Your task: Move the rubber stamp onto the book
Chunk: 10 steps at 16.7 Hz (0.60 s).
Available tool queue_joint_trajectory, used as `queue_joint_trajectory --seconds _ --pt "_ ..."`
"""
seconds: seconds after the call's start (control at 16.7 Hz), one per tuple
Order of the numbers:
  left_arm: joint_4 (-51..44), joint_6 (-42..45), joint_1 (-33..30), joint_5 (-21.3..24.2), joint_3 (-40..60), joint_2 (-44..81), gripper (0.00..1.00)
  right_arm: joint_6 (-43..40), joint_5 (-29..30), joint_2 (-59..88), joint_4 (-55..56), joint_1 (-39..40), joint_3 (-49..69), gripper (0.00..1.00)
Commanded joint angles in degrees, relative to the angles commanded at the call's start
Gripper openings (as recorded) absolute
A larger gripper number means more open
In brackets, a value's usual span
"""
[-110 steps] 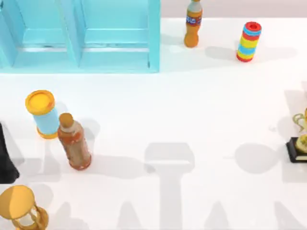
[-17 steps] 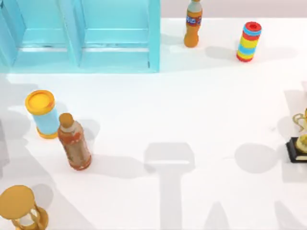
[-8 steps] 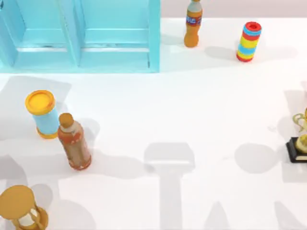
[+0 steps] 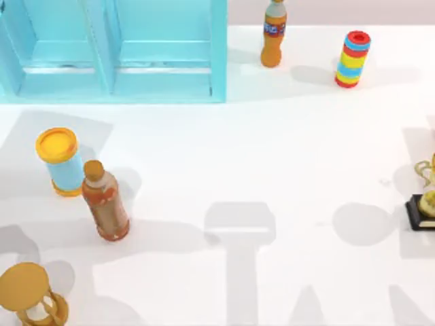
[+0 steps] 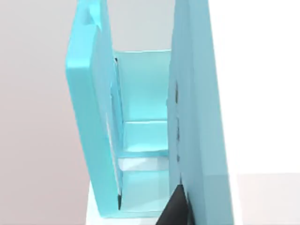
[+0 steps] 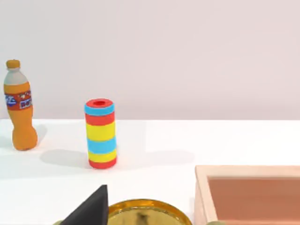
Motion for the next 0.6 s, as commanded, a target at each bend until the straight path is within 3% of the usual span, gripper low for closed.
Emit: queue_joint_trajectory --seconds 0.3,0.6 --pt "2.7 10.6 -8.3 -5.1 2.3 1.6 0.0 0.0 0.0 0.0 0.0 0.0 0.0 1.0" --pt "8.9 35.2 -24.7 -15.9 6.4 4.3 0.0 0.0 0.0 0.0 0.0 0.0 0.0 1.0"
